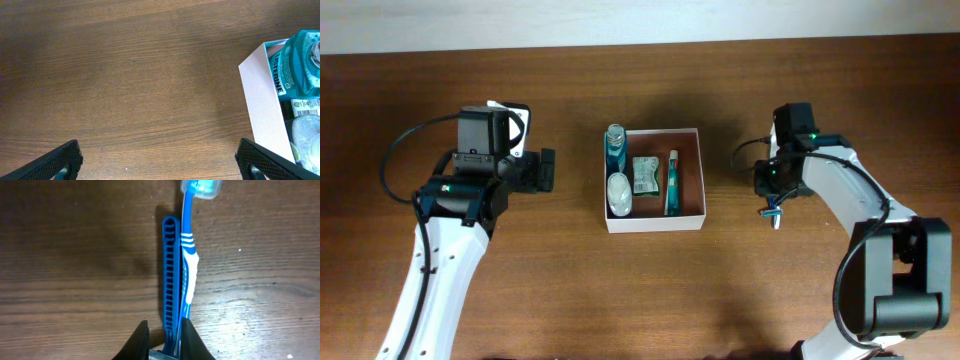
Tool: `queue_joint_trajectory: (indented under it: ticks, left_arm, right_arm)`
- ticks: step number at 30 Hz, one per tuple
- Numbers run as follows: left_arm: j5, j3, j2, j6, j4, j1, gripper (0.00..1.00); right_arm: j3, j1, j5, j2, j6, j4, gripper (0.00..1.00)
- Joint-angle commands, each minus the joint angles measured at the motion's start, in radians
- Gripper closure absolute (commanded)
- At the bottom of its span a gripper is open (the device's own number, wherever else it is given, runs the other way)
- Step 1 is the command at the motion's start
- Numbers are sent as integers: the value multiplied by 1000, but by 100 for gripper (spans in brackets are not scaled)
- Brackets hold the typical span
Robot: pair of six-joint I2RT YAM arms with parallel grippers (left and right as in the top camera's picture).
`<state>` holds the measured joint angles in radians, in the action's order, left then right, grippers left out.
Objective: Pack container
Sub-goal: 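Lower the right gripper and close it on the blue comb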
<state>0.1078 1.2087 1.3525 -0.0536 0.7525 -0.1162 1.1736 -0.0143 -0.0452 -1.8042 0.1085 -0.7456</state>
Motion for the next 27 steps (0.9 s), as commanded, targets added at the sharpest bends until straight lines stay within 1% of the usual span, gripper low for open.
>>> queue_joint_trajectory:
  ticks: [1,9,18,21,27]
  left_arm:
    - [-7,3,5,-16,-3,3,0]
    - [-7,3,5,-16,-3,3,1]
    - [-7,3,5,-16,-3,3,0]
    - [-7,3,5,-16,-2,3,0]
    - [-7,3,5,-16,-3,3,0]
  right_arm:
    - [-30,1,-13,-5,0,29,84]
    - [-81,1,-13,-10,-1,103,83]
    - [-82,1,-13,-67,-27,130,83]
    - [-82,1,-13,-87,-27,139,80]
    - [-82,1,-13,-116,-27,152,80]
